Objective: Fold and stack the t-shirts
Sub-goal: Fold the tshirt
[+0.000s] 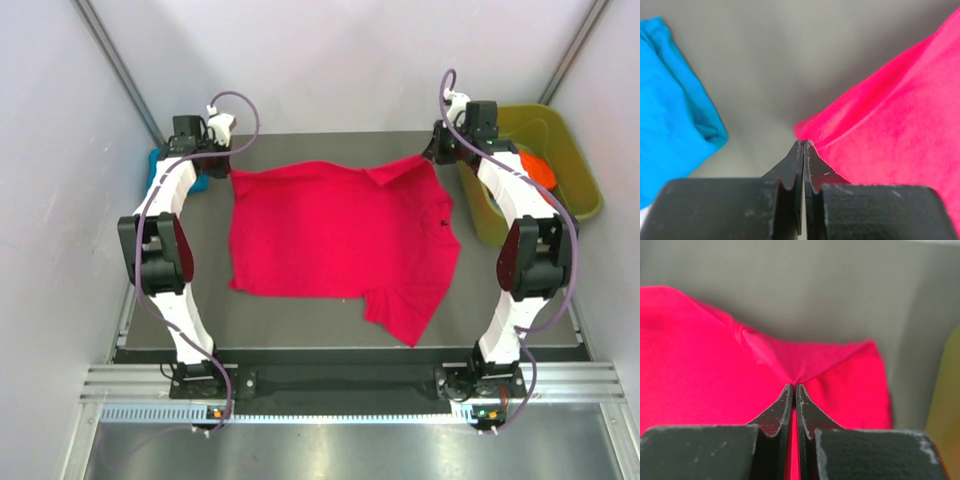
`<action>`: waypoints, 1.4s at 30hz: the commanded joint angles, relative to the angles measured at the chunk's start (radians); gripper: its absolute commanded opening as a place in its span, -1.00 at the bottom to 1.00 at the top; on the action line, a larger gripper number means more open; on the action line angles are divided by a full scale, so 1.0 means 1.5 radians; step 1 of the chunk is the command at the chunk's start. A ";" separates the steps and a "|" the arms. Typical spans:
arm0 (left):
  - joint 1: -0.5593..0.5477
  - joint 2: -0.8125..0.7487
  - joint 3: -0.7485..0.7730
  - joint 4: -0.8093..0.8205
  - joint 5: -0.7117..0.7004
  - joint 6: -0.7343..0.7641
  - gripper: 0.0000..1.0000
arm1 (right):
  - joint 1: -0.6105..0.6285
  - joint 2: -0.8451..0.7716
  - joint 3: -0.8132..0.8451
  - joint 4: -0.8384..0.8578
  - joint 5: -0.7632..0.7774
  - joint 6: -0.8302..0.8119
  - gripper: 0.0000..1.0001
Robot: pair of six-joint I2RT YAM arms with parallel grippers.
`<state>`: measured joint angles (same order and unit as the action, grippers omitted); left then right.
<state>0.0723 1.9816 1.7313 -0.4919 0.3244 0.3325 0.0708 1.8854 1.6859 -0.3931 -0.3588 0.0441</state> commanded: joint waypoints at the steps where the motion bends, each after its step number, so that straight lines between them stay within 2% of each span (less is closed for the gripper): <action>1: 0.008 -0.071 -0.022 -0.004 0.022 0.020 -1.00 | 0.009 -0.077 -0.020 0.001 -0.006 -0.005 -1.00; 8: 0.010 -0.111 -0.058 -0.002 0.026 0.004 -1.00 | 0.009 -0.115 -0.035 -0.026 -0.003 -0.009 -1.00; 22: 0.010 -0.156 -0.079 -0.073 0.044 0.025 -1.00 | 0.006 -0.170 -0.090 -0.069 -0.017 -0.006 -1.00; 42: 0.011 -0.200 -0.172 -0.132 0.061 0.003 -1.00 | 0.005 -0.215 -0.179 -0.075 -0.040 0.009 -1.00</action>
<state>0.0837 1.7298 1.4914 -0.6624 0.3950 0.3393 0.0719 1.6146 1.4284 -0.5182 -0.3920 0.0475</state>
